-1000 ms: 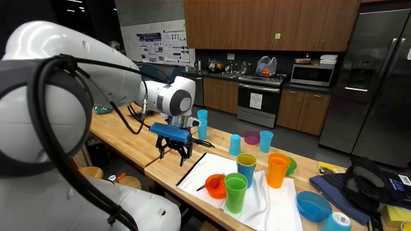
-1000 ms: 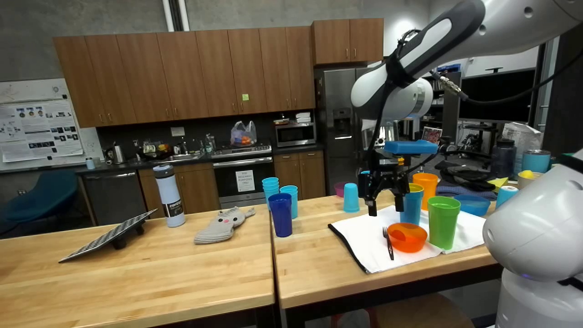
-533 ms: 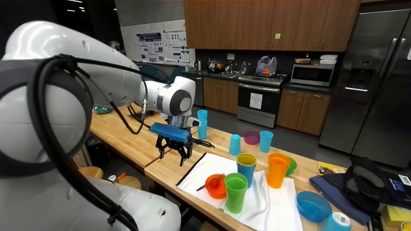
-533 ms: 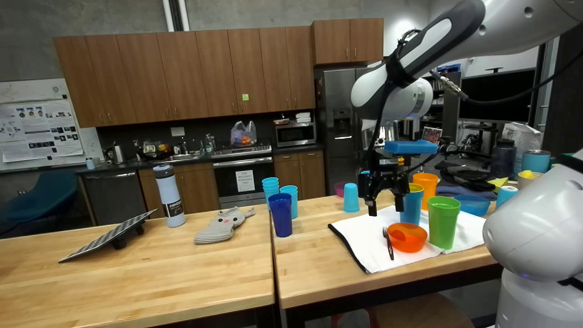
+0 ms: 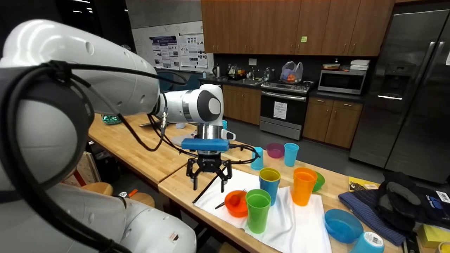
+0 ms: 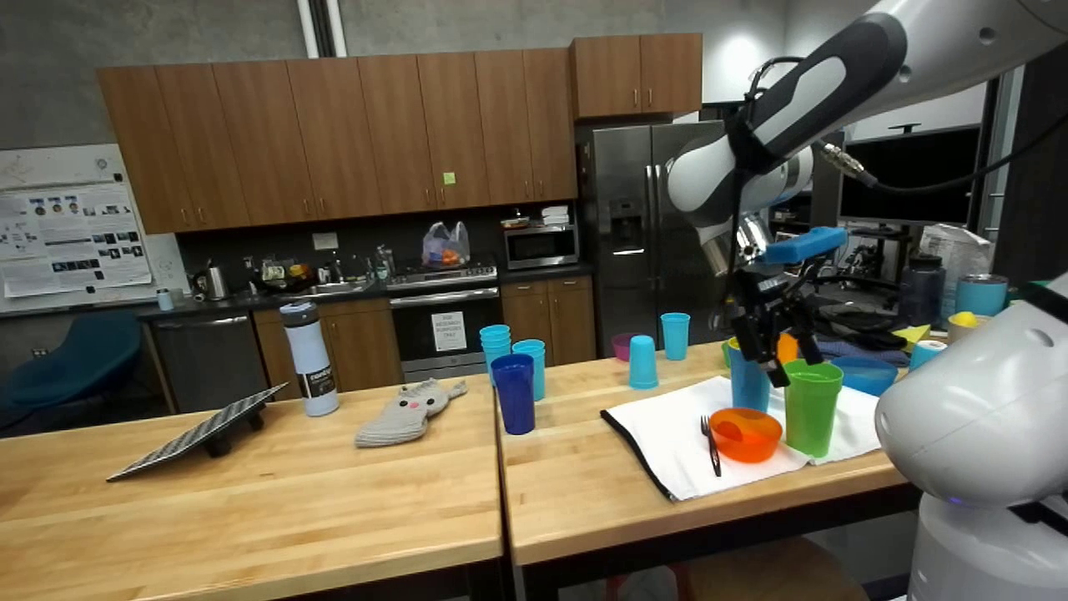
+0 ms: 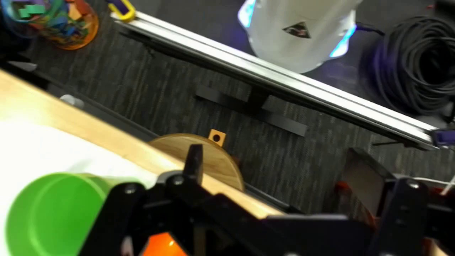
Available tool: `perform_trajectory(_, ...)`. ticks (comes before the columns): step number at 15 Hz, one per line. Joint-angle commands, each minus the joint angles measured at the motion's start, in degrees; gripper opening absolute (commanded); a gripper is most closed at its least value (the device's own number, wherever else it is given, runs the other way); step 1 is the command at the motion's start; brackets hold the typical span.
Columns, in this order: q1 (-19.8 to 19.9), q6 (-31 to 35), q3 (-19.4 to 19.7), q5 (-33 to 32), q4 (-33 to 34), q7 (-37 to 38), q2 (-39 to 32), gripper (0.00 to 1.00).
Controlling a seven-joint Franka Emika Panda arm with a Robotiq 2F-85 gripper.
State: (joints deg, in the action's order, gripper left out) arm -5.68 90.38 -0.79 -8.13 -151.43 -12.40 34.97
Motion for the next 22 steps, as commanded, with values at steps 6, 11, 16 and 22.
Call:
perform_trajectory(6,-1.8,10.7,0.3,-9.0,19.4,-12.3,-11.6,1.00)
perform_trajectory(11,-3.8,19.7,1.5,-5.3,25.9,-22.0,-17.8,1.00)
perform_trajectory(16,-3.4,17.1,1.4,-1.0,34.9,-39.6,-26.0,1.00)
perform_trajectory(22,-2.1,18.5,-0.1,-1.5,33.8,-38.2,-26.1,1.00)
